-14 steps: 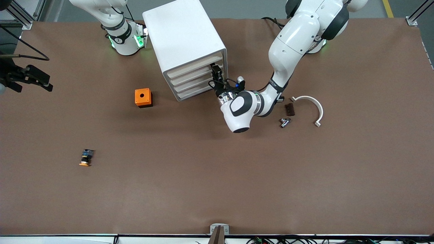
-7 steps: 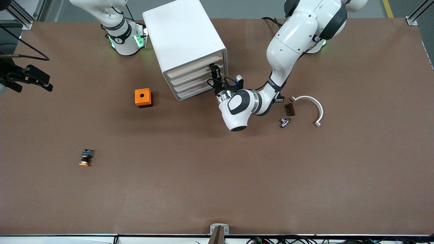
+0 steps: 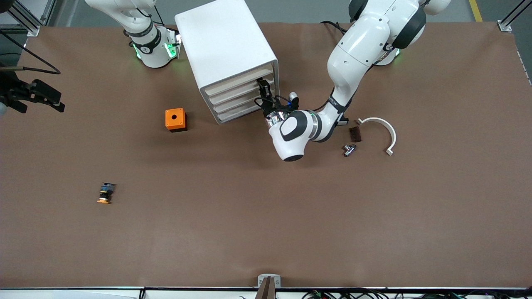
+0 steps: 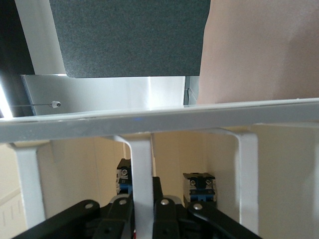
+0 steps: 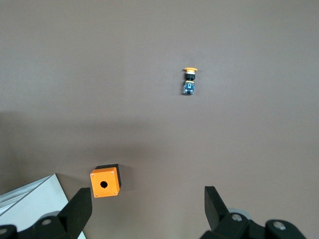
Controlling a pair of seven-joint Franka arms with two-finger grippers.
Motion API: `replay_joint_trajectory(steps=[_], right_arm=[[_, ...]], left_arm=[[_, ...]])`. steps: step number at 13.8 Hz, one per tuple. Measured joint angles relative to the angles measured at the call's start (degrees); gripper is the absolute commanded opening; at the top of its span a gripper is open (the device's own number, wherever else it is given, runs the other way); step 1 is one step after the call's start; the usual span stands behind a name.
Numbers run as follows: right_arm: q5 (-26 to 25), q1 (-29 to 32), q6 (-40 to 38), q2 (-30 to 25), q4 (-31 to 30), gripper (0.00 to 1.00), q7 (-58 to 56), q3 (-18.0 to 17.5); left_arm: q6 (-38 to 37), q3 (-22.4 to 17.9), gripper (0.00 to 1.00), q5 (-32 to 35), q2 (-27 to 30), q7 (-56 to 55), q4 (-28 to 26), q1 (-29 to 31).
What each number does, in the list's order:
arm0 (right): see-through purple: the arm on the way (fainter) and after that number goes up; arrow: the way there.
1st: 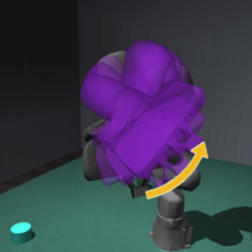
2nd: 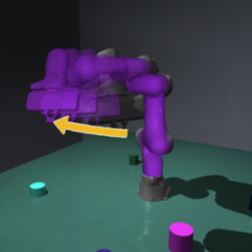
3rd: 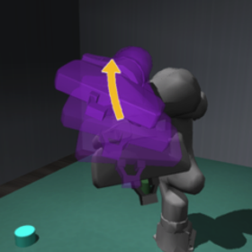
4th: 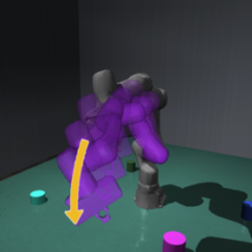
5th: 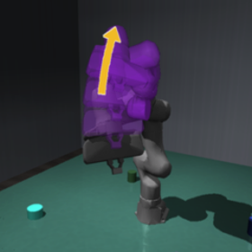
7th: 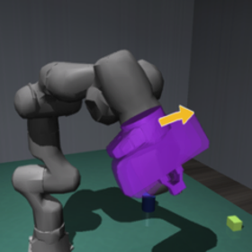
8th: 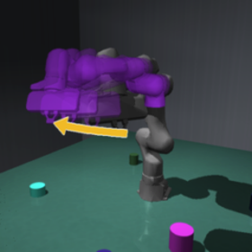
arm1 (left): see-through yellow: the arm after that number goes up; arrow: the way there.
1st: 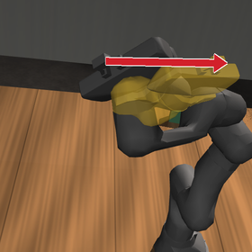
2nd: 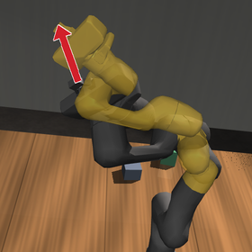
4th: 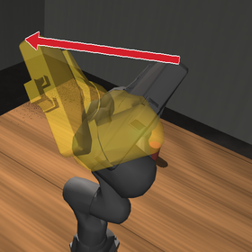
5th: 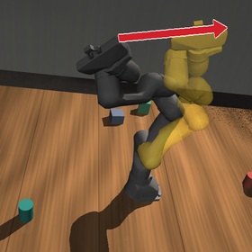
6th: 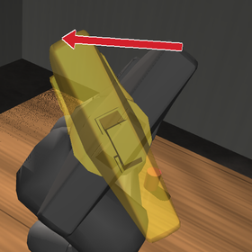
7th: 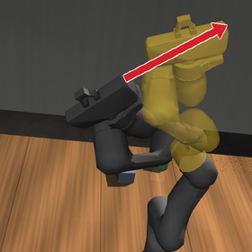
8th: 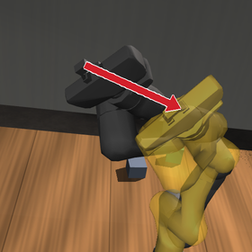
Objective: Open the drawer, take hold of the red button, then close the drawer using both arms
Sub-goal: 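Close the left gripper on the drawer handle, then pull the drawer open with the left gripper while the right gripper approaches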
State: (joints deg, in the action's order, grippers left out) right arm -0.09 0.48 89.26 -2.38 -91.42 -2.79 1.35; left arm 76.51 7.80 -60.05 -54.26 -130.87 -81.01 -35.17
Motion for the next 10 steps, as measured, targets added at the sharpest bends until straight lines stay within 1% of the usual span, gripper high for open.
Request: replay_joint_trajectory(steps=[5,8,10], right_arm=[[0.00,0.00,0.02,0.00,0.01,1.00,0.00,0.01],[0.00,0.01,-0.02,0.19,-0.03,1.00,0.01,0.04],[0.00,0.01,0.04,1.59,-0.09,1.00,0.01,0.03]], left_arm=[[0.05,-0.23,0.05,-0.55,-0.01,-0.65,-0.02,1.15],[0.28,-0.63,0.06,-1.48,-0.02,-0.66,-0.02,3.41],[0.68,-0.69,0.06,-2.01,-0.04,-0.66,-0.02,5.30]])
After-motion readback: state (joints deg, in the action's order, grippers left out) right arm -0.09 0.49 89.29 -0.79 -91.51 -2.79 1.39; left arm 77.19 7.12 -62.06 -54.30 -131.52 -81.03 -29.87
